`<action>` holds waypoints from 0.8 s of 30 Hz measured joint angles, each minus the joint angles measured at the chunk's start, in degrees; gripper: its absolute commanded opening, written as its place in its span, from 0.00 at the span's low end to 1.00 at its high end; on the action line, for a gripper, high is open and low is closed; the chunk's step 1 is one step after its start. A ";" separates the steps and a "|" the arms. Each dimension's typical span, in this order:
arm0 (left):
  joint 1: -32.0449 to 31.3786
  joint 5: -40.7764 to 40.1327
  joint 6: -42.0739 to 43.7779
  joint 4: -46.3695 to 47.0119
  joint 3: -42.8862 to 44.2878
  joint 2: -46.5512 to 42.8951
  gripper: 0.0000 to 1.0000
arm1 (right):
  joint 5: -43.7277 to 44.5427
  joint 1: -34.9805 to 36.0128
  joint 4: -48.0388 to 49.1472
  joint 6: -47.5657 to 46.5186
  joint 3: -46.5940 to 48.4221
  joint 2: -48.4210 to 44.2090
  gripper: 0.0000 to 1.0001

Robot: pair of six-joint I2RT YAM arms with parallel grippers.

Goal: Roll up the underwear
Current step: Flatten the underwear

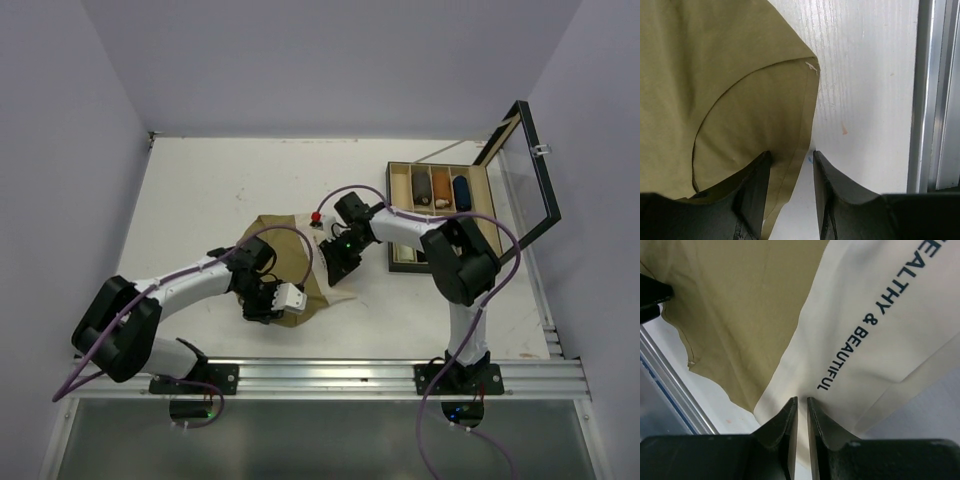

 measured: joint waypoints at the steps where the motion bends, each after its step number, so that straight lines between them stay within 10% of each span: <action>1: 0.00 -0.13 0.39 0.35 -0.59 -0.61 0.42 | 0.09 -0.35 -0.15 -0.02 -0.11 -0.09 0.17; 24: -0.04 -1.55 5.88 -4.63 -1.01 -5.64 0.51 | -0.63 -3.08 -0.04 3.78 3.04 -4.96 0.27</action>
